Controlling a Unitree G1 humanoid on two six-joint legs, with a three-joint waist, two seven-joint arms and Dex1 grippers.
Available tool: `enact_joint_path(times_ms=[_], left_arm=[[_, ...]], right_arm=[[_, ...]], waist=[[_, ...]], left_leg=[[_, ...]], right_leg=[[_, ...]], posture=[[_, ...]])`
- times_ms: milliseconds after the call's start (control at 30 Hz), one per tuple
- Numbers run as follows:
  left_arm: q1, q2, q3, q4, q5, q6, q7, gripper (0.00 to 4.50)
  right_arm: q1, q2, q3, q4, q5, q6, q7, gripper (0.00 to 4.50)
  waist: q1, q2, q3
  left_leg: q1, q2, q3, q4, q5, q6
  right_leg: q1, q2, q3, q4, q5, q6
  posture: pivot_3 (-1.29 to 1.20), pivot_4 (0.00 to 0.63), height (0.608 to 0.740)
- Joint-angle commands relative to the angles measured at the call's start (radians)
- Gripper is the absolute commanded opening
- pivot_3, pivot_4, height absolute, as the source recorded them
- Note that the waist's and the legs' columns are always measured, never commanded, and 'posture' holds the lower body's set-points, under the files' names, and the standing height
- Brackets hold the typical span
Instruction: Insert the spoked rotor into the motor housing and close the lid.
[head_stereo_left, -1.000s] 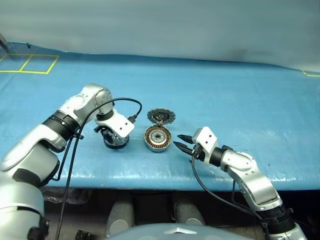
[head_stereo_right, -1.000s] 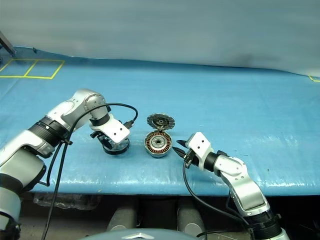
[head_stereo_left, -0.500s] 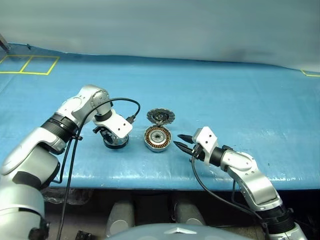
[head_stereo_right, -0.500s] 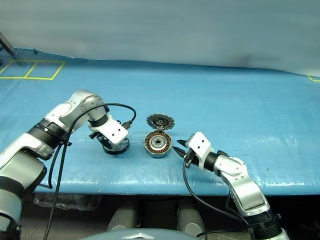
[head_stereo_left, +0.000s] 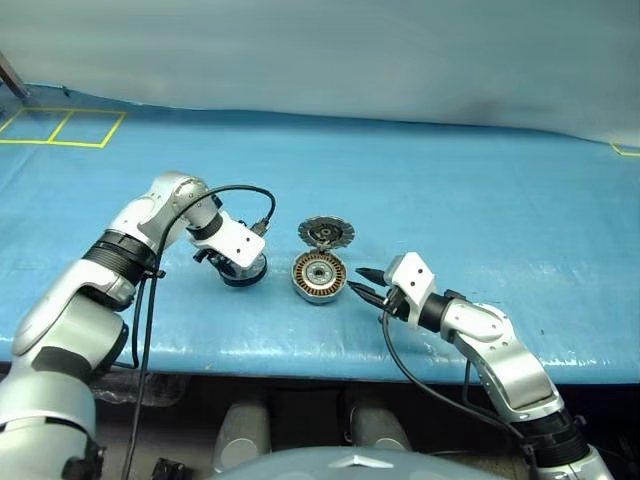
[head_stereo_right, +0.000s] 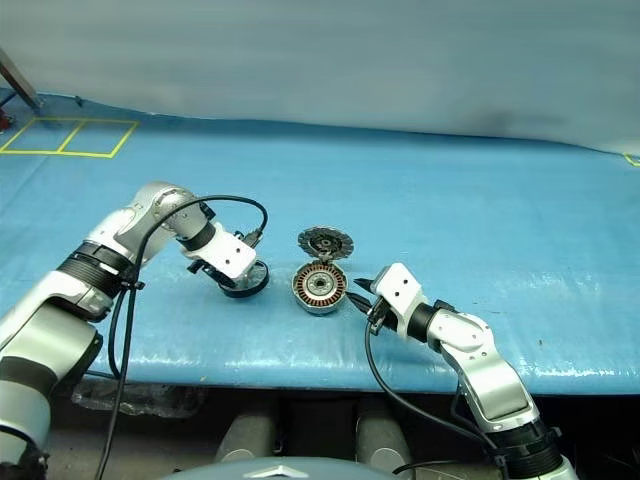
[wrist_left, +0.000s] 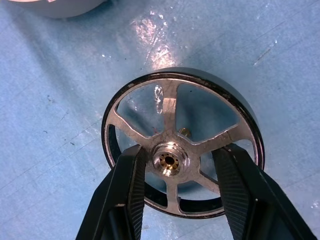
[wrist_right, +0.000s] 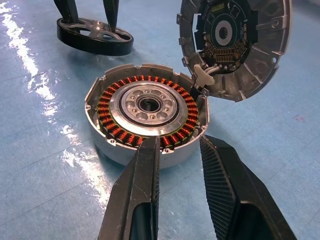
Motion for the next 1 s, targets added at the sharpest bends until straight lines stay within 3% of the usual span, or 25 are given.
enact_joint_path(times_ms=[33,300,1000], left_arm=[[0.022,0.001,0.09,-0.017,-0.11,0.01,-0.032,1.81],[0.121,-0.012,0.243,-0.097,-0.316,0.141,-0.053,1.81],[0.108,-0.108,0.286,-0.147,-0.376,0.23,-0.034,1.81]], right_arm=[[0.004,0.008,-0.022,-0.025,0.002,-0.024,-0.011,1.33],[0.037,0.016,-0.056,-0.028,-0.003,-0.048,-0.041,1.33],[0.082,0.072,-0.056,0.04,0.021,-0.155,-0.012,1.33]], waist=[[-0.002,0.0,0.0],[-0.007,0.0,0.0],[-0.008,0.0,0.0]], left_leg=[[0.0,0.0,0.0,-0.001,0.0,0.0],[-0.001,0.0,0.0,0.0,0.0,0.0],[0.0,0.0,0.0,0.001,0.0,0.0]], right_leg=[[0.0,0.0,0.0,0.0,0.0,0.0],[0.0,0.0,0.0,-0.001,0.0,0.0],[0.001,0.0,0.0,-0.001,0.0,0.0]], posture=[[0.0,0.15,0.74],[0.0,0.15,0.74],[0.0,0.15,0.74]])
